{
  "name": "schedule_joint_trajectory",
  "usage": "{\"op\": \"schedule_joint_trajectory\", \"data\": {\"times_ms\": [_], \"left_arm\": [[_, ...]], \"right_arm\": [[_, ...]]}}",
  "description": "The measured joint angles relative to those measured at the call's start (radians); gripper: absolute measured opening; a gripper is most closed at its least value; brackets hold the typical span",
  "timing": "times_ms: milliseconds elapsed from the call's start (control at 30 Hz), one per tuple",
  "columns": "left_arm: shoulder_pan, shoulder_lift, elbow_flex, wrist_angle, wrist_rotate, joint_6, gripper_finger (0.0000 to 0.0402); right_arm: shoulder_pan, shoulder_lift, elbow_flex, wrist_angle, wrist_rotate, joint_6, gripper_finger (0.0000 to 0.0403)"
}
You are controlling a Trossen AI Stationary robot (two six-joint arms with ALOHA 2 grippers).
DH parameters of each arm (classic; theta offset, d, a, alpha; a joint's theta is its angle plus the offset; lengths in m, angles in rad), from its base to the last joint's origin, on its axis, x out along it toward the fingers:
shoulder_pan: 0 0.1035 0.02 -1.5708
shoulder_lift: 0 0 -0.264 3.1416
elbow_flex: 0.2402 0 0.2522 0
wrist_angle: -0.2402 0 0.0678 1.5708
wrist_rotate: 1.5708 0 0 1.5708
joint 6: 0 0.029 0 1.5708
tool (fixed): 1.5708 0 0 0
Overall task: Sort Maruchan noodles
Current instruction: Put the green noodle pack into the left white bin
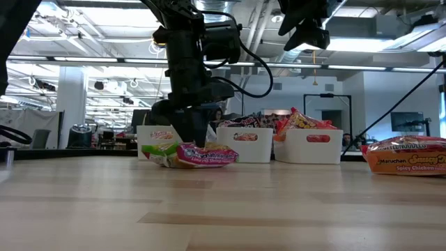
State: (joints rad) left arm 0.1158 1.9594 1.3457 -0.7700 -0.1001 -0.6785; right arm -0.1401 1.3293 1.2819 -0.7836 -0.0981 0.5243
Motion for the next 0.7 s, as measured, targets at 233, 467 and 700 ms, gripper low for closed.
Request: {"op": "schedule_joint_trajectory", "data": {"times_ms": [233, 467, 700], "left_arm": [[-0.004, 0.001, 0.000, 0.009, 0.039, 0.040, 0.0017], [-0.025, -0.013, -0.002, 0.006, 0.085, 0.112, 0.0002], [-0.071, -0.092, -0.011, -0.039, 0.048, 0.121, 0.0000]], "right_arm": [[-0.007, 0.000, 0.000, 0.001, 0.005, 0.000, 0.0200], [-0.011, 0.000, 0.000, 0.001, 0.024, -0.001, 0.0200], [-0.013, 0.000, 0.000, 0.003, 0.025, 0.000, 0.0200]]}}
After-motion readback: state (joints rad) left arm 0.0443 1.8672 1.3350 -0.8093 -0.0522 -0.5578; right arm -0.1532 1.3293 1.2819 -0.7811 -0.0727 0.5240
